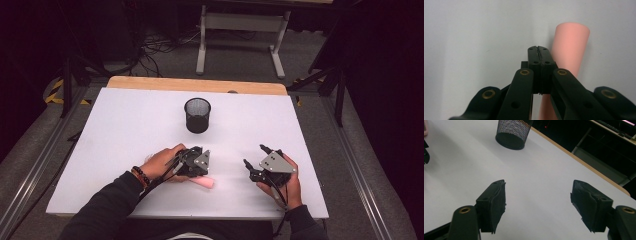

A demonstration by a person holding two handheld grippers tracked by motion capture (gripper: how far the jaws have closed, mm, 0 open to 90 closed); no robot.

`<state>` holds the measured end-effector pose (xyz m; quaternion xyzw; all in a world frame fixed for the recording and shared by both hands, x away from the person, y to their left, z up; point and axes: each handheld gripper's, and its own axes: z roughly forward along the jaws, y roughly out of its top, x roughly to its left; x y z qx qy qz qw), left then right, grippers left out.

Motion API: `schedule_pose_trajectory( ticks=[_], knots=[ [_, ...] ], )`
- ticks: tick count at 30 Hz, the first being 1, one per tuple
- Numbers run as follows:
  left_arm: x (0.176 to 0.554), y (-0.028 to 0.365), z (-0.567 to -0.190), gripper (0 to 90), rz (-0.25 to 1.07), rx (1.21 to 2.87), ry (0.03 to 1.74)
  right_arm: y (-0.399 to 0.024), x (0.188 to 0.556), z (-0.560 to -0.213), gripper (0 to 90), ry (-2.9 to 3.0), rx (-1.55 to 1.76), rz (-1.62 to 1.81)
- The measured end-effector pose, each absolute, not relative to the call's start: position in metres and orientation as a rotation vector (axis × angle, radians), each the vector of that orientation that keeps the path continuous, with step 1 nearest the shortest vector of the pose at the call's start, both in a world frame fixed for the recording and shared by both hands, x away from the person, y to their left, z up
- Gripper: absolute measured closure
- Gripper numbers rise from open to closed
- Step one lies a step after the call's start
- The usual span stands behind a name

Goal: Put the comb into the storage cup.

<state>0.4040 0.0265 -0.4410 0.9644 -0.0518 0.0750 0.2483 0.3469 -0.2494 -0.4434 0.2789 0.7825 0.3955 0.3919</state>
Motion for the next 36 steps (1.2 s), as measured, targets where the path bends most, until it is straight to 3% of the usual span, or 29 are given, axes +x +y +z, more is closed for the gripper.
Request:
schedule_pose_trajectory(
  ticks=[21,26,36],
  knots=[
    [0.387,0.033,-0.437,87.9,0.206,2.565,-0.176,-0.248,0.347,-0.445,27.9,2.002,0.704,0.999],
    [0.386,0.046,-0.427,86.7,0.263,2.483,-0.128,-0.248,0.347,-0.445,27.9,2.004,0.703,1.002],
    [0.38,0.086,-0.417,78.1,0.504,2.243,0.002,-0.244,0.344,-0.444,27.5,2.025,0.675,1.021]
  ],
)
